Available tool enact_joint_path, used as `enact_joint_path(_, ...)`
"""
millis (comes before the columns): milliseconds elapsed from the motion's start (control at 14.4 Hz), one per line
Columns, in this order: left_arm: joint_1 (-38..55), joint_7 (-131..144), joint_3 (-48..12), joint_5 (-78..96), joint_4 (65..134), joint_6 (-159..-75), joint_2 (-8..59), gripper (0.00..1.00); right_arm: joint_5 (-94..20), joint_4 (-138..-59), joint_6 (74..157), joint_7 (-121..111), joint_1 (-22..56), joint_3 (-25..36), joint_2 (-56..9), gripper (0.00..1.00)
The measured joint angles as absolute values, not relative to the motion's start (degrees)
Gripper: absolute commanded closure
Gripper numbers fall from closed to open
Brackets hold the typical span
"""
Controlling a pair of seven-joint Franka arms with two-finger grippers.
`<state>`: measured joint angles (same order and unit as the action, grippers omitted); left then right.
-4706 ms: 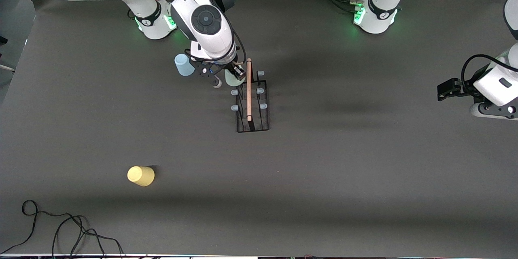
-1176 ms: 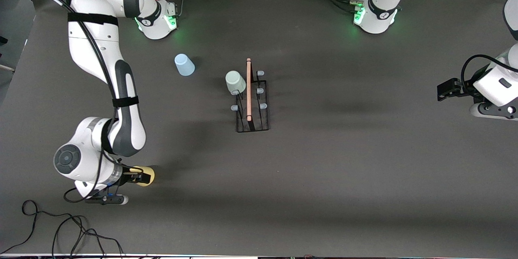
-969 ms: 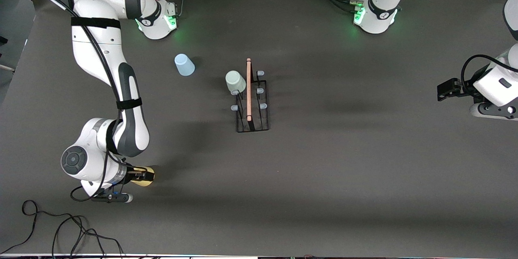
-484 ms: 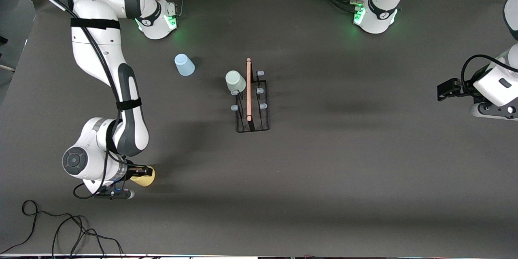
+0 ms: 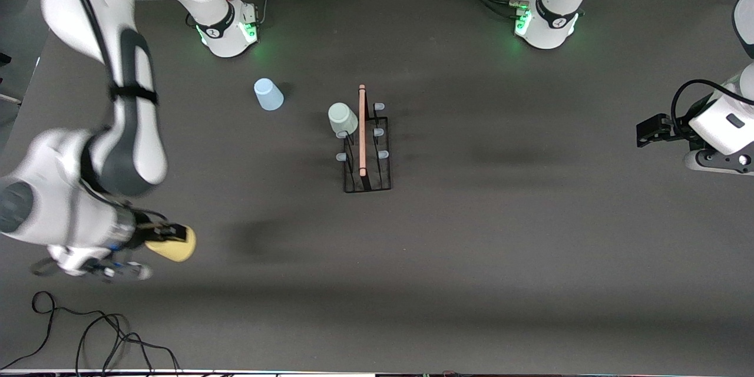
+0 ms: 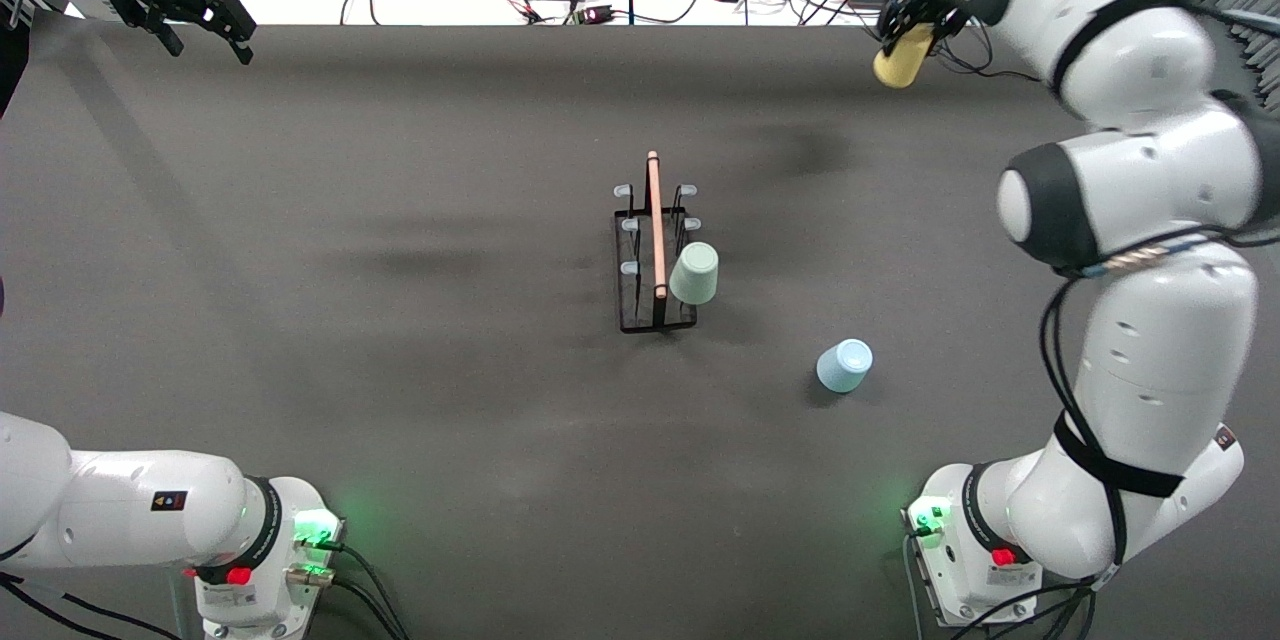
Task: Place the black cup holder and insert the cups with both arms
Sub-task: 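Lift and carry the yellow cup over the rack with the right gripper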
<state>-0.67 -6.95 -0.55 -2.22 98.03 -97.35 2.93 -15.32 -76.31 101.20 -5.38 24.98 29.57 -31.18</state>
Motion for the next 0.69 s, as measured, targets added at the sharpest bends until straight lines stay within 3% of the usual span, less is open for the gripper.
enact_joint_path(346, -0.68, -6.95, -0.55, -2.22, 98.02, -97.34, 2.93, 0.00, -14.55, -76.65, 88.32, 14.34, 30.27, 29.16, -21.31, 1.00)
enact_joint_path(692, -0.68, -6.95, -0.54, -2.22, 98.03, -97.34, 2.93, 0.00, -14.50, -77.39, 88.40, 47.63, 45.16, 28.27, -20.78, 1.00)
